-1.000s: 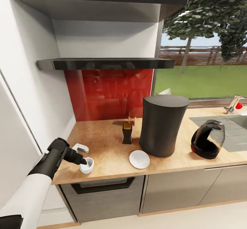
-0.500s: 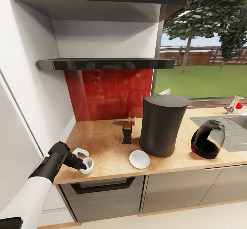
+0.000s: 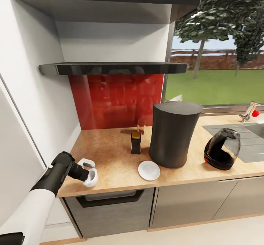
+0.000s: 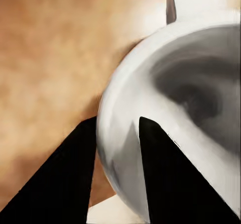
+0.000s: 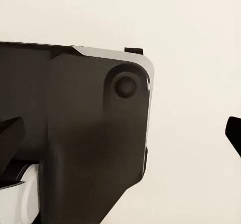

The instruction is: Set up a coffee station on the kitchen countertop: keep the coffee maker on the countertop, move the bottle of coffee from the kitchen shelf to the counter next to the coffee maker, place a paper coffee filter on top of the coffee maker, put the saucer next to the coffee maker with the coffee cup on the saucer, and place the electric kettle next to the coffee maker.

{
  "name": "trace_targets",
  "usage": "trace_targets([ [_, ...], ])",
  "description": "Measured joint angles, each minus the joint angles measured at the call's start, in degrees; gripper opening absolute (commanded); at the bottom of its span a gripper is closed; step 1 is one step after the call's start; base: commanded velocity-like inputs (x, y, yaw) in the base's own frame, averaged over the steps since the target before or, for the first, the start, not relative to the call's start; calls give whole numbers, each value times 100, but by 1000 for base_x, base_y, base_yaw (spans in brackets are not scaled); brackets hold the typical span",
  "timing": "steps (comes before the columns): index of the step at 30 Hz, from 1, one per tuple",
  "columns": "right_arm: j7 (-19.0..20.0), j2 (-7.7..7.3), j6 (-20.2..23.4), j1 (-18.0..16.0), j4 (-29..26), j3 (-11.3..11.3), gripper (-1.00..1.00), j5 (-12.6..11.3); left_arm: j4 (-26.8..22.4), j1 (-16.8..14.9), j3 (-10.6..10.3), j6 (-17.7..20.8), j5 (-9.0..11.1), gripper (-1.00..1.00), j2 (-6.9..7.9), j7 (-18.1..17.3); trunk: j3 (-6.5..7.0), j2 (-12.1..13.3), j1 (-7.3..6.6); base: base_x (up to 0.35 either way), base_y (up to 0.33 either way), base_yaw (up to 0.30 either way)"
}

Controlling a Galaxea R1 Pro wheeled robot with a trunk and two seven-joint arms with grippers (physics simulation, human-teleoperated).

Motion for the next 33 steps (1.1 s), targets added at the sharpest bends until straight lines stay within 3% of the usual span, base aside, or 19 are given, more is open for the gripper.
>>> trace_targets([
  [24,0,0,0,0,0,-7,100,-9,-75,-6,9,-65,-129,-100,1,-8,-1,1,1,0,0,0],
  [30,0,1,0,0,0,-7,100,-14,-104,-112,-15,-46,-119,-100,-12,-82,-1,1,0,0,0,0],
  [33,0,6,0,0,-5,-17,100,-24,-113,-360,-27,-9,-110,-100,-69,-77,0,1,0,0,0,0],
])
